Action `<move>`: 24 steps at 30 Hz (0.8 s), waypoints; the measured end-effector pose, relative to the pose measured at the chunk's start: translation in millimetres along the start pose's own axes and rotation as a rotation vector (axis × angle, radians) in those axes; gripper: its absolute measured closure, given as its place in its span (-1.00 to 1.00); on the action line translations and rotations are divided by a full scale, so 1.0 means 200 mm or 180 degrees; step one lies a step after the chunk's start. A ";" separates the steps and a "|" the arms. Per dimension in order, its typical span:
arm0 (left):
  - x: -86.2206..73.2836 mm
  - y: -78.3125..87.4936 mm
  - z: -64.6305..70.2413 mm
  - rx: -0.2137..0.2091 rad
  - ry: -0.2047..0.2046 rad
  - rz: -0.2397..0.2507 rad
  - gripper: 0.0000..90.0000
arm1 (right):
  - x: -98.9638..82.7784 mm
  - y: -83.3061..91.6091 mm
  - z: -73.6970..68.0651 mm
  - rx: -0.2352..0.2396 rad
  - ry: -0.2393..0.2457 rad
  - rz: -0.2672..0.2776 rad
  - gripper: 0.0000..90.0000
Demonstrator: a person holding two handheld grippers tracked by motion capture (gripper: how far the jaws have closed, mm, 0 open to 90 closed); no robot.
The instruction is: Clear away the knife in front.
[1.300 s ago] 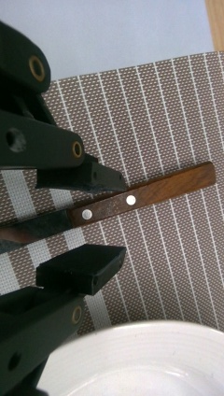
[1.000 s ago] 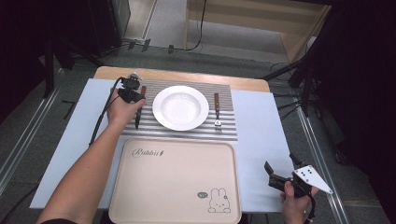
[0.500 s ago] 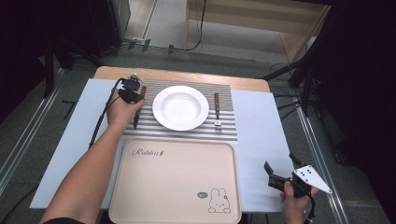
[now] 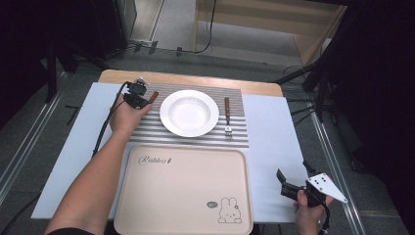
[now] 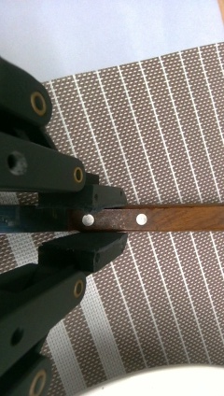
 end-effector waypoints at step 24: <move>0.02 0.12 -0.03 -0.0106 0.0200 0.0058 0.69 | 0.00 0.00 0.00 -0.0004 -0.0002 0.0004 -1.00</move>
Point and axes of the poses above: each handheld gripper's, and its own axes: y roughly backward along the jaws, x roughly out of its top, z roughly to its right, the point moved 2 cm from there along -y, roughly forward along the jaws, and after that the axes turned 3 degrees about z, right-handed, at the moved point
